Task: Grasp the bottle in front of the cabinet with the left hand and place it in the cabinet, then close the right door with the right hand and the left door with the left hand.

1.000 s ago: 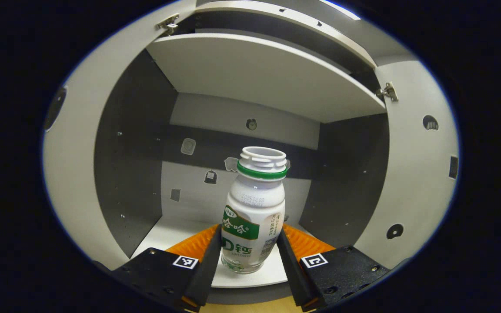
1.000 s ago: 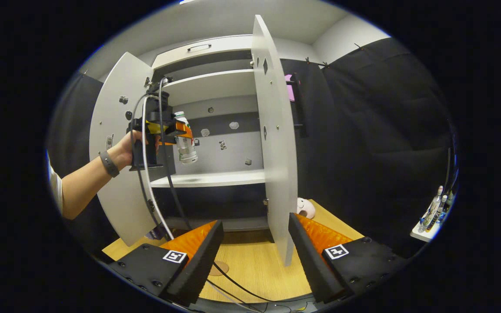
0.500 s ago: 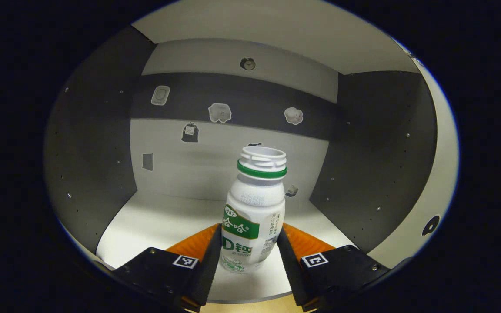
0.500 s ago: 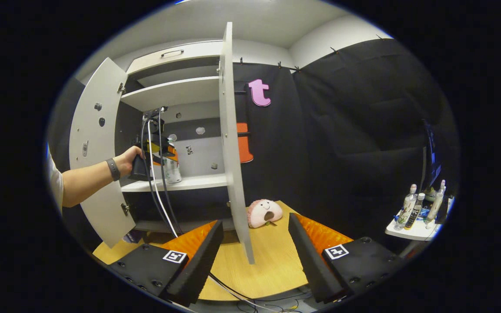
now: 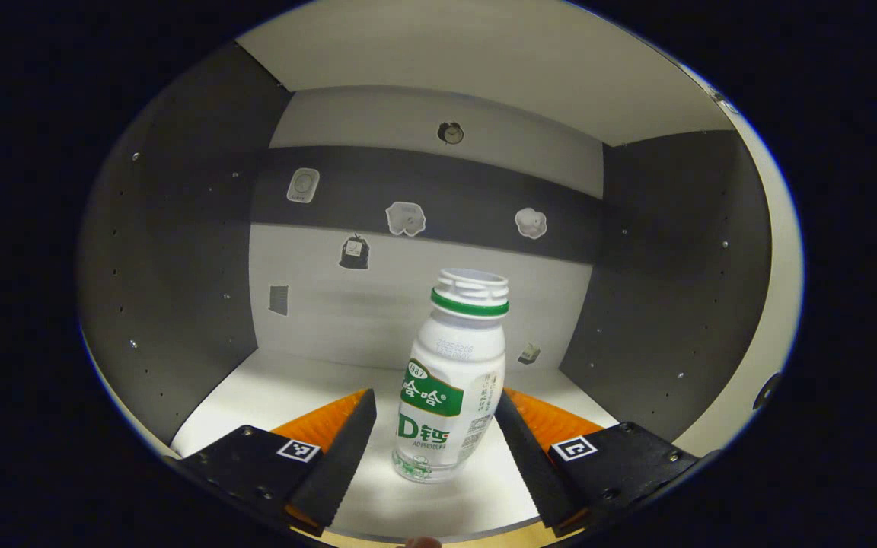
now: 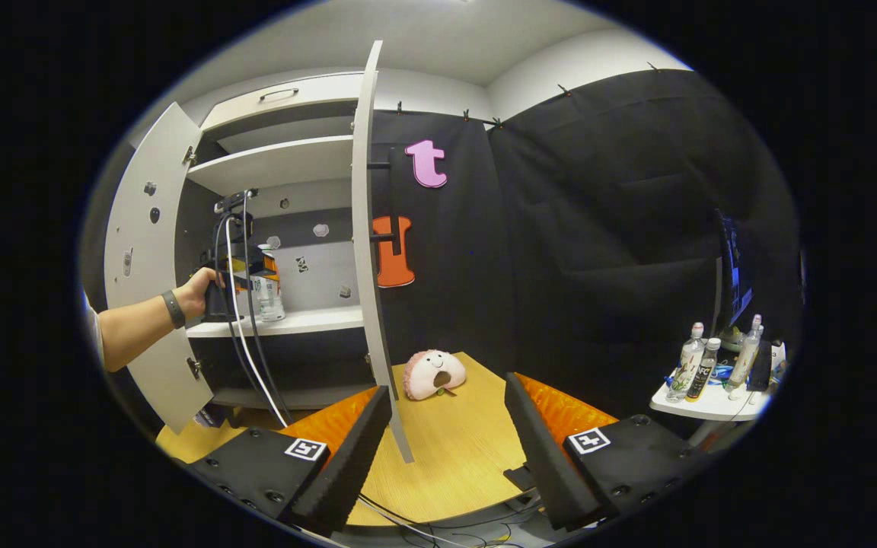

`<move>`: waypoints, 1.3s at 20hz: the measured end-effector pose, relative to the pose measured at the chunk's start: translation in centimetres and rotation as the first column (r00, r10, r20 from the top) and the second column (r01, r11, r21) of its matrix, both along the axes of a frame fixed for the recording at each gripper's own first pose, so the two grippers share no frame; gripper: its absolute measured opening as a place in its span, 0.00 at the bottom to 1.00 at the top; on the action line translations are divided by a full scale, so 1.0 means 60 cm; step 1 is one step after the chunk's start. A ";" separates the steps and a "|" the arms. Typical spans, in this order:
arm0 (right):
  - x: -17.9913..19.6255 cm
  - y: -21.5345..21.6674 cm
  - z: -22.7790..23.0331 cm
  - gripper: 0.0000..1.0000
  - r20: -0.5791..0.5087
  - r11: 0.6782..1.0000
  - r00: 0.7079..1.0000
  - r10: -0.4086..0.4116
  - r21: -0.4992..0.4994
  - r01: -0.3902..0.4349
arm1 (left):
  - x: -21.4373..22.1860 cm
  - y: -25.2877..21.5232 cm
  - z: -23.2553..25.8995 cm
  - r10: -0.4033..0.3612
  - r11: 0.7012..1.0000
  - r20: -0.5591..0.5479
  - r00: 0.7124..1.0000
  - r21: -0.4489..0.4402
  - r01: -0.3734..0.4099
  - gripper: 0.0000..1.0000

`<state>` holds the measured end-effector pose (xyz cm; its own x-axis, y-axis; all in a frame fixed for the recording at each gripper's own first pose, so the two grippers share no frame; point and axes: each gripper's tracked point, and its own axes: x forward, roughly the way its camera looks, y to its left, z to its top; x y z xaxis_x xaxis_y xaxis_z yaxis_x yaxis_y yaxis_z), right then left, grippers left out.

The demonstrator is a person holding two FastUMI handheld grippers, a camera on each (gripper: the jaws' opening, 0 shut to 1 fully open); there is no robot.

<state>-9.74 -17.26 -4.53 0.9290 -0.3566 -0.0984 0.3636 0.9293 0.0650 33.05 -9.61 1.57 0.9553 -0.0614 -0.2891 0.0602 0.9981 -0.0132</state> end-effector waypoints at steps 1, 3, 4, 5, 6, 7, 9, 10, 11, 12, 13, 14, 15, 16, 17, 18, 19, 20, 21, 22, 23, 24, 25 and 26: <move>0.007 0.001 0.002 0.99 0.003 1.000 1.000 0.008 -0.003 -0.008 | -0.009 -0.002 0.021 -0.008 1.000 0.042 0.999 -0.026 0.009 0.95; 0.015 0.007 0.004 0.99 0.005 1.000 1.000 0.024 -0.012 -0.023 | -0.041 -0.002 0.069 -0.025 0.998 0.129 0.991 -0.052 0.032 0.95; 0.020 0.010 0.004 0.99 0.005 0.999 0.999 0.033 -0.010 -0.033 | -0.061 0.002 0.088 -0.027 0.998 0.163 0.986 -0.043 0.035 0.95; 0.024 0.015 0.005 0.99 0.005 0.999 0.999 0.048 -0.003 -0.048 | -0.087 0.006 0.107 -0.038 0.999 0.194 0.980 -0.026 0.044 0.95; 0.029 0.021 0.009 0.99 0.012 0.998 0.998 0.063 0.002 -0.063 | -0.107 0.004 0.122 -0.052 0.998 0.214 0.975 -0.012 0.056 0.92; 0.033 0.026 0.015 0.99 0.021 0.997 0.997 0.077 0.004 -0.077 | -0.132 0.000 0.135 -0.072 0.997 0.234 0.970 -0.002 0.075 0.95; 0.043 0.037 0.023 0.99 0.037 0.994 0.993 0.111 0.004 -0.111 | -0.190 -0.006 0.153 -0.101 0.994 0.262 0.960 -0.001 0.105 0.92; 0.049 0.043 0.026 0.99 0.041 0.992 0.991 0.127 0.001 -0.127 | -0.218 -0.001 0.160 -0.101 0.994 0.273 0.957 -0.009 0.107 0.95; 0.055 0.046 0.028 0.99 0.041 0.990 0.989 0.139 -0.003 -0.139 | -0.248 0.003 0.165 -0.093 0.995 0.285 0.954 -0.018 0.102 0.95; 0.059 0.049 0.030 0.99 0.041 0.988 0.987 0.153 -0.007 -0.153 | -0.279 0.011 0.168 -0.081 0.995 0.295 0.952 -0.026 0.093 0.97; 0.065 0.053 0.034 0.99 0.044 0.985 0.985 0.170 -0.008 -0.170 | -0.306 0.020 0.167 -0.066 0.996 0.300 0.952 -0.030 0.079 0.95; 0.070 0.058 0.037 0.99 0.047 0.982 0.981 0.187 -0.005 -0.187 | -0.331 0.029 0.163 -0.052 0.998 0.301 0.952 -0.030 0.064 0.95; 0.074 0.062 0.039 1.00 0.049 0.979 0.978 0.205 -0.002 -0.205 | -0.357 0.037 0.159 -0.037 0.998 0.301 0.953 -0.031 0.048 0.95; 0.076 0.064 0.039 0.99 0.048 0.976 0.975 0.218 -0.001 -0.219 | -0.378 0.050 0.152 -0.016 0.999 0.299 0.954 -0.038 0.028 0.95; 0.078 0.064 0.043 0.99 0.049 0.975 0.973 0.224 -0.003 -0.224 | -0.400 0.059 0.144 -0.001 0.999 0.294 0.956 -0.046 0.015 0.95; 0.080 0.061 0.045 0.99 0.052 0.974 0.973 0.225 -0.007 -0.225 | -0.419 0.069 0.134 0.017 0.999 0.285 0.958 -0.054 -0.001 0.95; 0.083 0.059 0.047 0.99 0.053 0.974 0.973 0.225 -0.011 -0.224 | -0.437 0.080 0.123 0.033 0.998 0.277 0.960 -0.053 -0.019 0.95; 0.086 0.056 0.048 0.99 0.053 0.974 0.973 0.225 -0.014 -0.224 | -0.454 0.093 0.113 0.051 0.998 0.274 0.960 -0.045 -0.041 0.95; 0.090 0.054 0.050 0.99 0.053 0.974 0.972 0.227 -0.014 -0.227 | -0.470 0.104 0.104 0.069 0.998 0.276 0.959 -0.030 -0.063 0.95; 0.093 0.054 0.052 0.99 0.052 0.972 0.971 0.234 -0.010 -0.234 | -0.486 0.116 0.099 0.083 0.996 0.284 0.955 -0.013 -0.083 0.95; 0.095 0.055 0.054 0.99 0.051 0.970 0.969 0.241 -0.003 -0.241 | -0.500 0.122 0.093 0.090 0.995 0.293 0.952 0.006 -0.096 0.95; 0.096 0.055 0.054 0.99 0.049 0.969 0.968 0.248 0.004 -0.248 | -0.515 0.124 0.086 0.089 0.994 0.302 0.949 0.029 -0.103 0.95; 0.096 0.053 0.056 0.99 0.050 0.968 0.967 0.249 0.010 -0.250 | -0.529 0.123 0.079 0.082 0.993 0.309 0.948 0.053 -0.104 0.95; 0.096 0.051 0.060 0.99 0.055 0.969 0.968 0.246 0.015 -0.248 | -0.541 0.120 0.070 0.071 0.992 0.310 0.948 0.078 -0.099 0.95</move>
<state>-3.99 -14.20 -0.95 0.9921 -0.1137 -0.0522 0.1185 0.9880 0.0990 0.58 -2.41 5.77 0.9992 0.0367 0.0175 -0.0380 0.9958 0.0835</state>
